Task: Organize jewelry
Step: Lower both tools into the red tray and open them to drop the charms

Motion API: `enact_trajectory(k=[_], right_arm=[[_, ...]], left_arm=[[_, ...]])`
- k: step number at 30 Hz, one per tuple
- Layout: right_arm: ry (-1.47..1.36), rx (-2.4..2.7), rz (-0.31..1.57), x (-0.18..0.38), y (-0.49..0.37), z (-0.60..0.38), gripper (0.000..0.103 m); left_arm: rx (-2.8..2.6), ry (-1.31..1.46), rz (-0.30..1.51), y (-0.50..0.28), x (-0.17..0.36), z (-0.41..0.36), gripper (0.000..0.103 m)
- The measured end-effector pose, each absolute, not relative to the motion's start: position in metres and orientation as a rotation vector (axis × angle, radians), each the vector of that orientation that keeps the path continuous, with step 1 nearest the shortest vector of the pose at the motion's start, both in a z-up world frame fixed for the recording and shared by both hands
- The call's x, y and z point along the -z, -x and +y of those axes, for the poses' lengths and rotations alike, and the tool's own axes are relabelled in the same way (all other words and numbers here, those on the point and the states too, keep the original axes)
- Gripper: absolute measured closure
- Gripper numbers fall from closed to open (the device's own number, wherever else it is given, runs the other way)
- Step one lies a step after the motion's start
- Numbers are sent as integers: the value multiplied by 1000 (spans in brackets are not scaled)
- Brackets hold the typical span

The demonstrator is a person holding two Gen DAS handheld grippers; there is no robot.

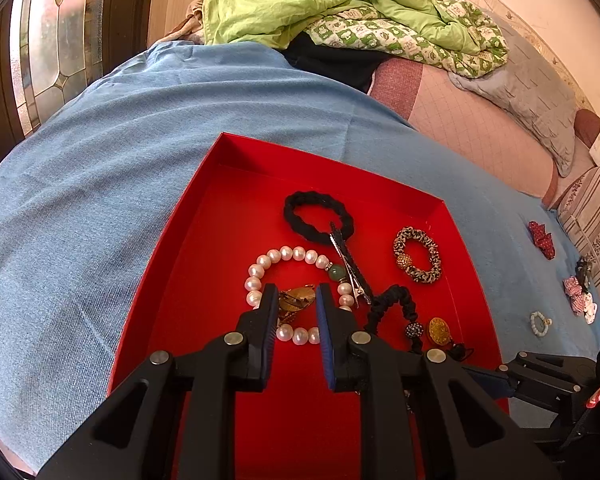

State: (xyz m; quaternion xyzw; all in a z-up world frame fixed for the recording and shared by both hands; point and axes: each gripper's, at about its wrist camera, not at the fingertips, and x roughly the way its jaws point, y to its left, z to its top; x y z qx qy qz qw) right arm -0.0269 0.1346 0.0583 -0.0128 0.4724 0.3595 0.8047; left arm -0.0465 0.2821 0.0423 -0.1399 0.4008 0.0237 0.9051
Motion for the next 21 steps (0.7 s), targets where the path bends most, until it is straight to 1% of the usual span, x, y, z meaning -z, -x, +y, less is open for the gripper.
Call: enact_trajectory(k=[9,10,12,19,21], right_arm=[[22,-775,1005,-63,29,131,76],[21,-775,1004,-64,30,131,76],[15,-777,999,-66,30,128,76],[-4,-775,981,-75,33,117,76],[-8,-773,978,-77,33,114,76]], left_arm=[[-50,294,826,48,-42,283,83],[-52,295,824,48,-43,284,82],[-56,298,820,48,-44,284,76],[-66,304,807,49,-47,285,74],[-71,307,803,50,-47,285,69]])
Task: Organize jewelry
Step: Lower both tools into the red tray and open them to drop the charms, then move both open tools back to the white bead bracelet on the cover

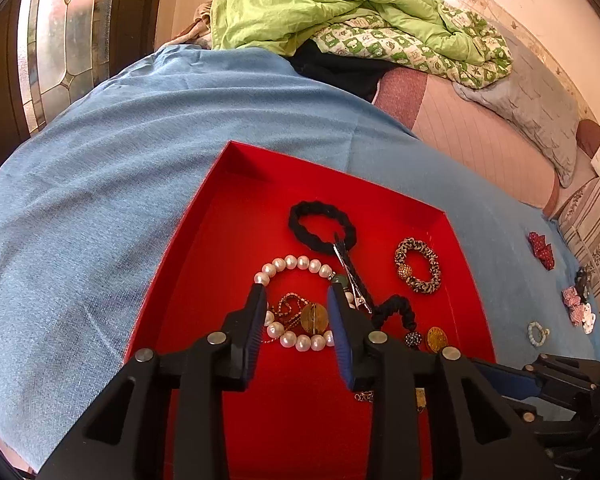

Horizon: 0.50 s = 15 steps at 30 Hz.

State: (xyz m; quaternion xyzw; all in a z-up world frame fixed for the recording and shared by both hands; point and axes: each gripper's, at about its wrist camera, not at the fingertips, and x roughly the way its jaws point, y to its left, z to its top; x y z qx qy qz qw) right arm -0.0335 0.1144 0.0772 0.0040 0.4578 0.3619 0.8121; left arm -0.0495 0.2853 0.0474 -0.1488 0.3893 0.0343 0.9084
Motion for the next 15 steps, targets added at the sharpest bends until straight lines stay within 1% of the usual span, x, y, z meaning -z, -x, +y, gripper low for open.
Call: enact_trajectory(k=[3,15], right_arm=[[-14,-770,970,-80,34,110,76],[-51,-704,952,-87,27,71,76]], left_arm=[[-76,308,794,50,-49,284,66],[-64,284,751,47,-61,267,64]])
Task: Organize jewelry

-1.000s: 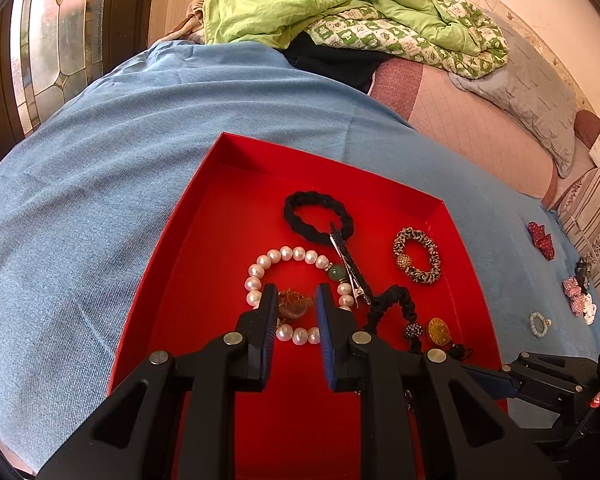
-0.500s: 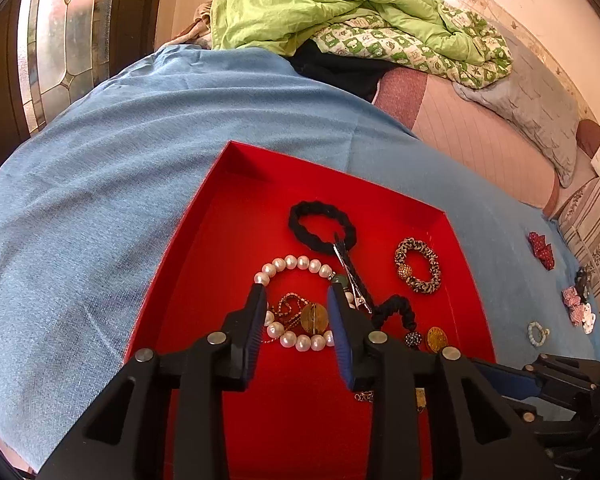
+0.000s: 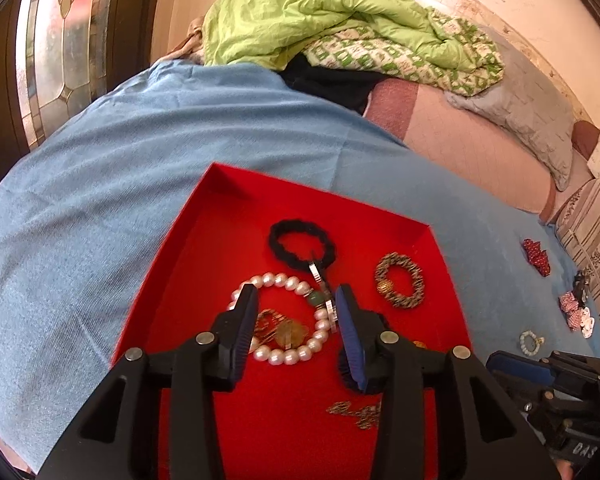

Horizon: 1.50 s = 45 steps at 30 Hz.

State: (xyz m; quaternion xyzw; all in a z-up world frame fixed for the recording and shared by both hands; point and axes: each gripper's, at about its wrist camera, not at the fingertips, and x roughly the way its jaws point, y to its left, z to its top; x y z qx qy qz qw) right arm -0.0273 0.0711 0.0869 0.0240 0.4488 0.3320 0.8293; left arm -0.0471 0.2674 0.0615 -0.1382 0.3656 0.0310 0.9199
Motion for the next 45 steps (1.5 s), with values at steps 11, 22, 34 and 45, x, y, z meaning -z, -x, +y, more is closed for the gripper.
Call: enact_trajectory(k=[11,22,34,45], right_arm=[[-165,-500,929,-93,7,-42,76],[-400,-211,1055,-46,-14,-187,76],[-398,-249,1073,-22,-28,-179,76],[-349,-248,1040,-36,-22,-180,91]], left_arm=[[138,212,685,39,-85,185,64],[406,129,850,16,-53,60,64],[441,119,938,-3,-28,17,64],[445,12,959,-20,-11,-18,64]])
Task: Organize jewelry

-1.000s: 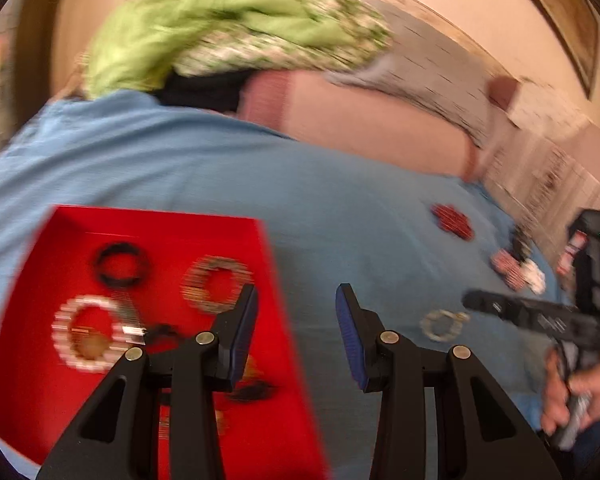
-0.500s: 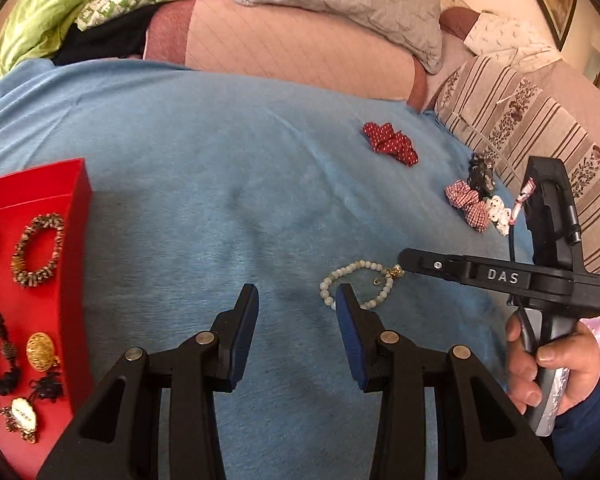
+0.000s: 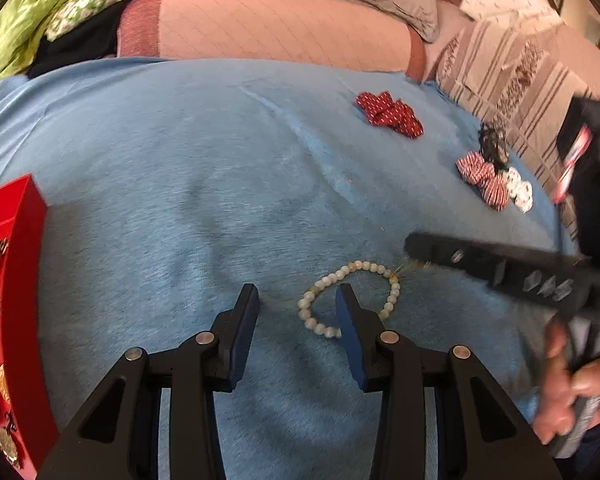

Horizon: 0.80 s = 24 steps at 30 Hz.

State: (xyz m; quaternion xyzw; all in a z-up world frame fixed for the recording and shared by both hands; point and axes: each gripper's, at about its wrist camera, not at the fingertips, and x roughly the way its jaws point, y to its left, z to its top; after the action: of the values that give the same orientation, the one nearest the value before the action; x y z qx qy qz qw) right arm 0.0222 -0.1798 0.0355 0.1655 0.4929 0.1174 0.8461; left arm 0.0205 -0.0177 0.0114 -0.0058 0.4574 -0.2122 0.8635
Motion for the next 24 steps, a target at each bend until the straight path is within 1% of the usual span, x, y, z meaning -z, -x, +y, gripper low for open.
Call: enact_trajectory(k=[2,3,4,6,7,9,12,20,24], right_arm=[[-383,-257,1008,-43,-20,-187,91],[-394,-262,993,-47,-19,-190,91],[-406,-266,976,-51,-18,-193,91],[-418,-269,958,-56,-17,-196,90],[-421,-271,956,-59,-19,-193,90],[-428,-273,946,-63,-19,-193,90],[-436,-279,928,-69,-19,-194,90],[-424,-319,877,-87,-15,-183,90],[-394,-359,858,-95,-12,-167,90]], left_arm=[[444,-29,951,-21,-9,-26,64],[434,-67,944,-21,-8,-32,66],[422,-96,935,-20,-8,-35,70],[406,-150,920,-19,-7,-41,94],[406,-166,915,-18,-8,-42,98],[404,-191,902,-15,-10,-44,98],[432,-143,870,-11,-21,-38,98],[437,-12,678,8,-74,-5,98],[400,-1,633,16,-86,10,98]])
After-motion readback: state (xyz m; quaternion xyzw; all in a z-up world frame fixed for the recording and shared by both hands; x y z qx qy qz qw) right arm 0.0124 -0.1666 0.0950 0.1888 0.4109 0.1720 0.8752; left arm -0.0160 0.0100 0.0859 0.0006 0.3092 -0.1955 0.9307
